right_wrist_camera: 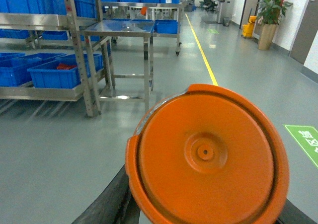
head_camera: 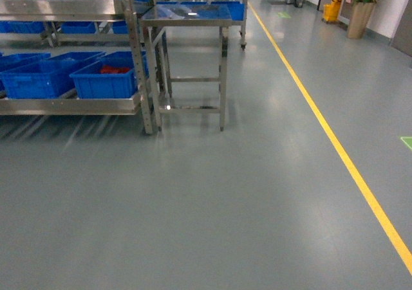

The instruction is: Sort blue parts and orange caps into right shelf containers

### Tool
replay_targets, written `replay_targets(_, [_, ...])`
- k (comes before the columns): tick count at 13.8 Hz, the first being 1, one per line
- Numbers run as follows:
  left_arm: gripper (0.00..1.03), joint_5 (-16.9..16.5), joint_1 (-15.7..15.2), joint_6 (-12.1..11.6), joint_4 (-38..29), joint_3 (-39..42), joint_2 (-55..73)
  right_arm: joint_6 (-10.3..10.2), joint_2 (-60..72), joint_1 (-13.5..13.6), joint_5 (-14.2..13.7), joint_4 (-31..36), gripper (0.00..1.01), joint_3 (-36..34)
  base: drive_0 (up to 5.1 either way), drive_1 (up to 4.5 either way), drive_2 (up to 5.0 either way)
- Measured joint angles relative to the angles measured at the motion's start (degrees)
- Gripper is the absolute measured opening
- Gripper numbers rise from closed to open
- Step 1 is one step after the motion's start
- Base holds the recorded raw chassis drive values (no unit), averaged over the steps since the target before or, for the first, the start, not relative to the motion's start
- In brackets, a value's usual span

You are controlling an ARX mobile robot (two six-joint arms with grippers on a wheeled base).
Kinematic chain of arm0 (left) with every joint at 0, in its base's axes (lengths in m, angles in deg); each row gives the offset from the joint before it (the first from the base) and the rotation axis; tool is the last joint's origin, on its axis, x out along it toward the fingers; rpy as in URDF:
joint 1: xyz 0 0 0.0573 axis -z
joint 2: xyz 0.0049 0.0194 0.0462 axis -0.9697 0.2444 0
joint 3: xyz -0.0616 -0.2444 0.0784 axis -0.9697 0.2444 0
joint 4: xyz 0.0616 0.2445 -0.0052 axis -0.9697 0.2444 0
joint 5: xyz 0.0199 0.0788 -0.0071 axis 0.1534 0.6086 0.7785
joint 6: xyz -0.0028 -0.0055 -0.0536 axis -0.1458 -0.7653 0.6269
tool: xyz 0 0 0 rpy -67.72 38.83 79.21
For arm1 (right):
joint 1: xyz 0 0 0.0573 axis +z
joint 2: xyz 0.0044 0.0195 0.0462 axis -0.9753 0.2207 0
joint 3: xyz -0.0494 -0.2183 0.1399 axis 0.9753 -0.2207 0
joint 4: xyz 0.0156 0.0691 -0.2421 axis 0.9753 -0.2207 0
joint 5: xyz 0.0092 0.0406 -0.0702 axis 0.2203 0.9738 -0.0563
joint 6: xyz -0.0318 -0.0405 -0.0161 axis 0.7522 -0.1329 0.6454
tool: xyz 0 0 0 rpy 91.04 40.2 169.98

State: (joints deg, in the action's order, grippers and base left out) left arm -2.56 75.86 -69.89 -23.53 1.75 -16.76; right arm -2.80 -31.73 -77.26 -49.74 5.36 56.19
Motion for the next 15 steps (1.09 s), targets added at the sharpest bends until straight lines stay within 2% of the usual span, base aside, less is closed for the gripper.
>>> replay_targets(15, [0.43,-0.04,0.00,0.00,-0.09,0.00,0.00,0.00,0.00,0.00,0.04,0.11,0.42,0.00,0.0,4.29,-4.4])
